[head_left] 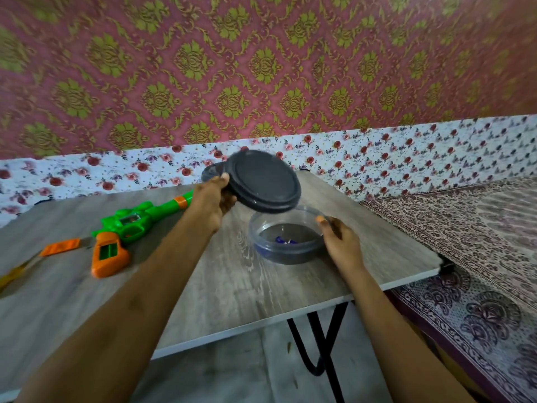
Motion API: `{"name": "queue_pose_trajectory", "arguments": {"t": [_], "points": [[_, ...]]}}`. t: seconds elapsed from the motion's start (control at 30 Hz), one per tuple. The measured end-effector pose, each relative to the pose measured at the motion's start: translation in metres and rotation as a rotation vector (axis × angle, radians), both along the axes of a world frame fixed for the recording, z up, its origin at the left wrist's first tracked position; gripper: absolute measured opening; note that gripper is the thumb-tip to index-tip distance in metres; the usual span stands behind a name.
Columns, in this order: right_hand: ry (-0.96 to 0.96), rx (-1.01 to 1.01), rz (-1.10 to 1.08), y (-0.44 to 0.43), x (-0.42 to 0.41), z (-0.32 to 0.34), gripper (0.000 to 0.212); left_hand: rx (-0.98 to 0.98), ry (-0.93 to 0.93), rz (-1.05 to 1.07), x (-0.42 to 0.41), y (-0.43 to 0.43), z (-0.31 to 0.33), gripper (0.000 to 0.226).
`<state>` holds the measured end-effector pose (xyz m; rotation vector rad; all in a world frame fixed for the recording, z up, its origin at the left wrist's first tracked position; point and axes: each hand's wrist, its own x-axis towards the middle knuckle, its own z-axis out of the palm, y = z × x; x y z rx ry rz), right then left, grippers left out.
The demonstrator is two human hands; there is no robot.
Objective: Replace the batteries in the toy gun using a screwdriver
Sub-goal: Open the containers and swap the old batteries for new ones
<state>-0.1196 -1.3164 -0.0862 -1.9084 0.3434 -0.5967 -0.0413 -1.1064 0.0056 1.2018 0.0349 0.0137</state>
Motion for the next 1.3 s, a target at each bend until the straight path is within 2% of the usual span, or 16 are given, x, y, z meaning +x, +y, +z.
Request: {"name": "queue_pose_trajectory", "arguments": {"t": [0.1,0.23,0.4,0.5,0.57,0.73,0.9,1.03,1.2,1.3], "points": [[-0.017,0.061,-0.012,0.002,-0.002,0.000,0.042,-0.030,0.137,-0.033,-0.003,0.011,-0.025,0.023],[-0.032,0.155,-0.027,0.004,-0.003,0.004,0.058,0.067,0.209,-0.095,-0.008,0.011,-0.042,0.026],[-0.041,0.187,-0.033,0.004,-0.003,0.004,0.060,0.312,0.110,-0.168,-0.009,-0.002,-0.046,0.016],[-0.029,0.197,-0.014,0.004,-0.001,0.004,0.061,0.546,-0.002,-0.209,-0.006,-0.006,-0.053,0.020],[-0.031,0.209,-0.024,0.004,0.001,0.004,0.058,0.632,-0.034,-0.219,-0.005,-0.009,-0.056,0.022],[-0.055,0.147,-0.016,0.000,0.007,0.001,0.029,0.624,-0.012,-0.220,0.000,-0.010,-0.057,0.025],[-0.040,0.185,-0.006,-0.001,0.009,0.000,0.024,0.559,0.055,-0.251,0.002,-0.015,-0.052,0.031],[0.008,0.232,-0.023,-0.001,0.010,0.001,0.028,0.561,0.123,-0.242,0.006,-0.019,-0.048,0.033],[0.096,0.197,-0.089,0.000,0.017,0.005,0.060,0.591,0.146,-0.252,0.011,-0.021,-0.045,0.030],[0.086,0.326,-0.100,-0.004,0.025,0.006,0.052,0.547,0.208,-0.269,0.019,-0.019,-0.049,0.035]]}}
